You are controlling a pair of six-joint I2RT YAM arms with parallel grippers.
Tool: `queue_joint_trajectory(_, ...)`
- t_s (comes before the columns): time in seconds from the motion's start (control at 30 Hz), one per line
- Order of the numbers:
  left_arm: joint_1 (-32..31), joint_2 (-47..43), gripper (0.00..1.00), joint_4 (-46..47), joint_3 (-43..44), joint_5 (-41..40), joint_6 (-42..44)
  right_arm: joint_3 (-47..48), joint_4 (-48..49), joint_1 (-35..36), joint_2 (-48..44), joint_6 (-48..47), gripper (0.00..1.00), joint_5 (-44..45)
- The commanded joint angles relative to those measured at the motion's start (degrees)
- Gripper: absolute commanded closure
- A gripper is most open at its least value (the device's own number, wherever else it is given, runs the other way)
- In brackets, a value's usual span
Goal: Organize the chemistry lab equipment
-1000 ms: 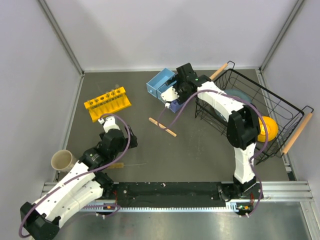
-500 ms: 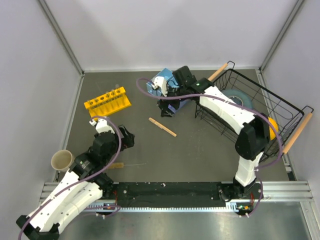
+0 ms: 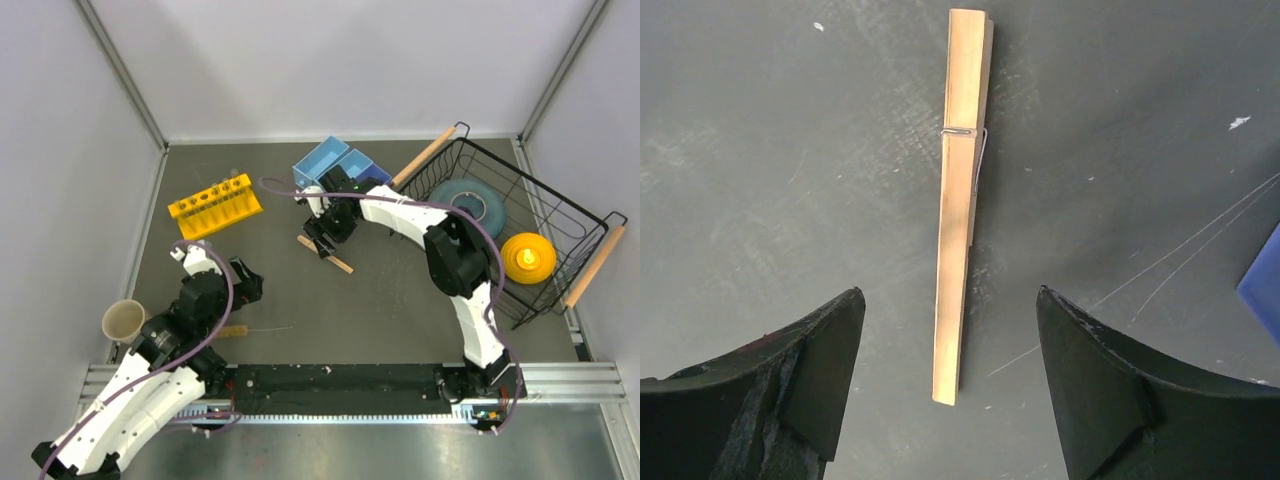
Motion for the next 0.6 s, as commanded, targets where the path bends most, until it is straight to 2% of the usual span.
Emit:
queue_joint_trajectory(0.0, 0.1, 0.2, 0.01, 0.5, 0.9, -0.9, -0.4, 3.4, 1.7, 2.9, 1.8, 0.8, 0.32, 6.8)
queue_joint_trajectory(0.37, 0.1, -1.6, 0.01, 0.1, 0.1, -1.3, -1.3, 6.0, 1.6, 3.7, 6.2, 1.1, 0.48, 9.7)
queue_joint_trajectory(0.57, 0.1, -2.0, 0.01, -0.3, 0.6, -1.8, -1.0, 6.5, 1.5, 4.2, 7.3, 0.5, 0.67, 10.0)
